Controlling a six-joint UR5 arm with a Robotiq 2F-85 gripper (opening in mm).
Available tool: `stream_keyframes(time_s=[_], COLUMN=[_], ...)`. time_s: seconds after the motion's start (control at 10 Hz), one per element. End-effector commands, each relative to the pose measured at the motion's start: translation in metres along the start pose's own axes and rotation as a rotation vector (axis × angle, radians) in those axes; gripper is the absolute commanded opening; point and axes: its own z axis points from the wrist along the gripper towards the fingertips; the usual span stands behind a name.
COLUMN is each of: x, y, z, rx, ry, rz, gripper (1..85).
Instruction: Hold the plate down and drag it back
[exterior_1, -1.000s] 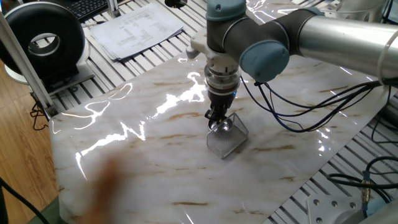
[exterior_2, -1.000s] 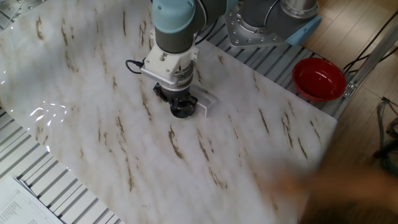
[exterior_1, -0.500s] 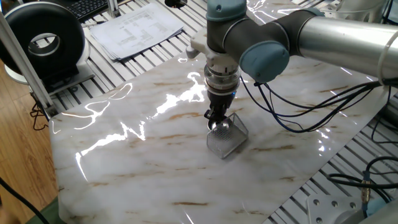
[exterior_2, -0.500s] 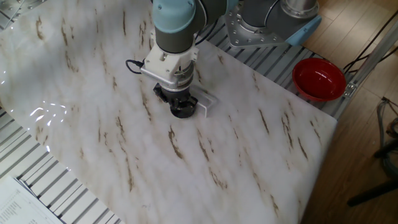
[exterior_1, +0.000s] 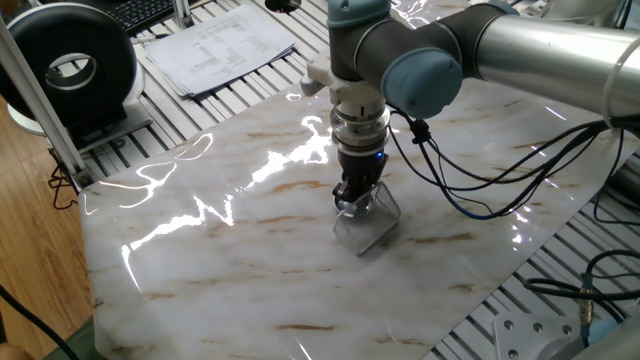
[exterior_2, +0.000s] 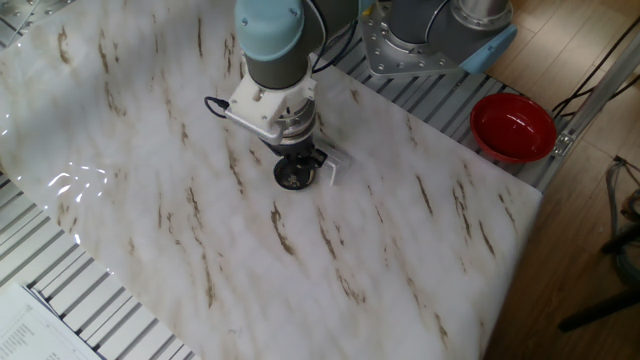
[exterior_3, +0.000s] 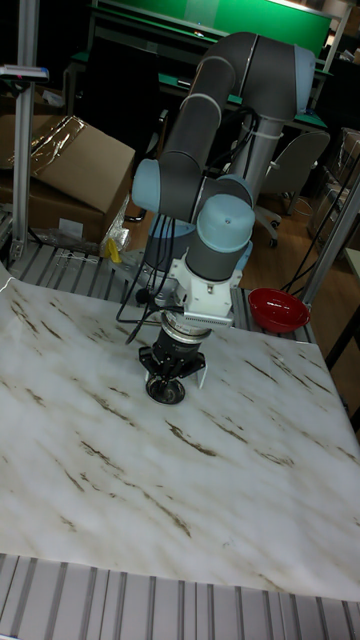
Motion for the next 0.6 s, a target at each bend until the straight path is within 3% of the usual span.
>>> stream_keyframes(time_s=[0.0, 0.1, 0.3, 0.4, 0.5], x=[-0.005, -0.01, -0.01, -0.025, -0.032], y=[0.003, 0.002, 0.002, 0.0, -0.001], z=[-0.001, -0.001, -0.001, -0.002, -0.003], rx=[-0.015, -0.012, -0.01, -0.007, -0.005], ry=[-0.018, -0.038, -0.038, -0.096, -0.123], rz=[0.033, 0.032, 0.046, 0.066, 0.079], gripper=[1.3, 1.3, 1.3, 1.3, 1.3])
